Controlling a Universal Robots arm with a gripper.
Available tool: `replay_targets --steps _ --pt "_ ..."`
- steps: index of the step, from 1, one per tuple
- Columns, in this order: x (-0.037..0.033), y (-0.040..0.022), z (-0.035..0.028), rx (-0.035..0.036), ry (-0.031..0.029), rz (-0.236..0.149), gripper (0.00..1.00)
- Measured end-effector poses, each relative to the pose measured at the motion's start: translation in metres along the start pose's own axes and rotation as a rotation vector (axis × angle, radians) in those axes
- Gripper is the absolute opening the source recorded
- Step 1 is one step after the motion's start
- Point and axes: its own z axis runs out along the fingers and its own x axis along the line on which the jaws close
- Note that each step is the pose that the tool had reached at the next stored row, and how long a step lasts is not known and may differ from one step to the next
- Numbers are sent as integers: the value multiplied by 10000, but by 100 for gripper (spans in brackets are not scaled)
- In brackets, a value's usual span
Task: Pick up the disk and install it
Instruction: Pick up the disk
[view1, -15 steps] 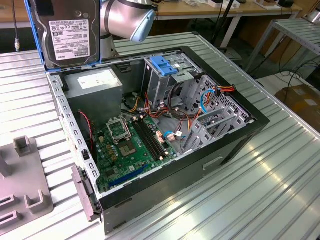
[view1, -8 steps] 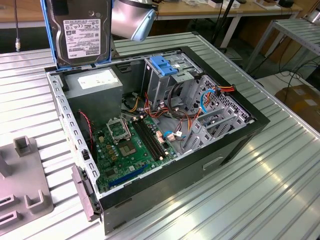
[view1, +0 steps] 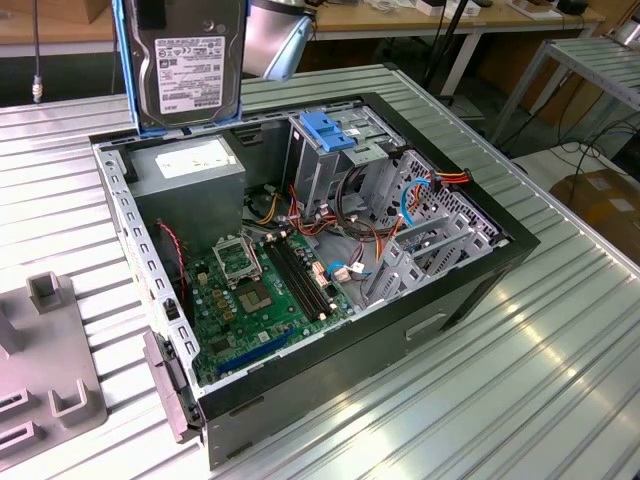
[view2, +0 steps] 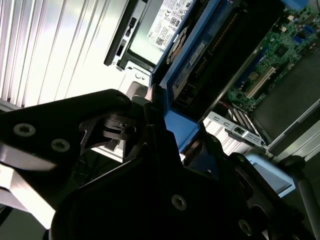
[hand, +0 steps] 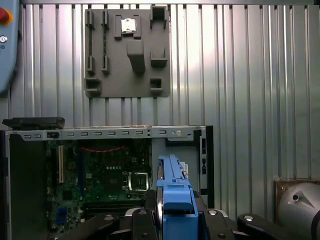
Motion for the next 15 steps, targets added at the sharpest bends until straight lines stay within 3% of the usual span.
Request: replay_targets --steps 1,4,15 --pt "-1 -26 -1 0 1 -1 37" --pt "-5 -196 -2 0 0 0 37" --pt "67 -398 -5 0 -1 0 37"
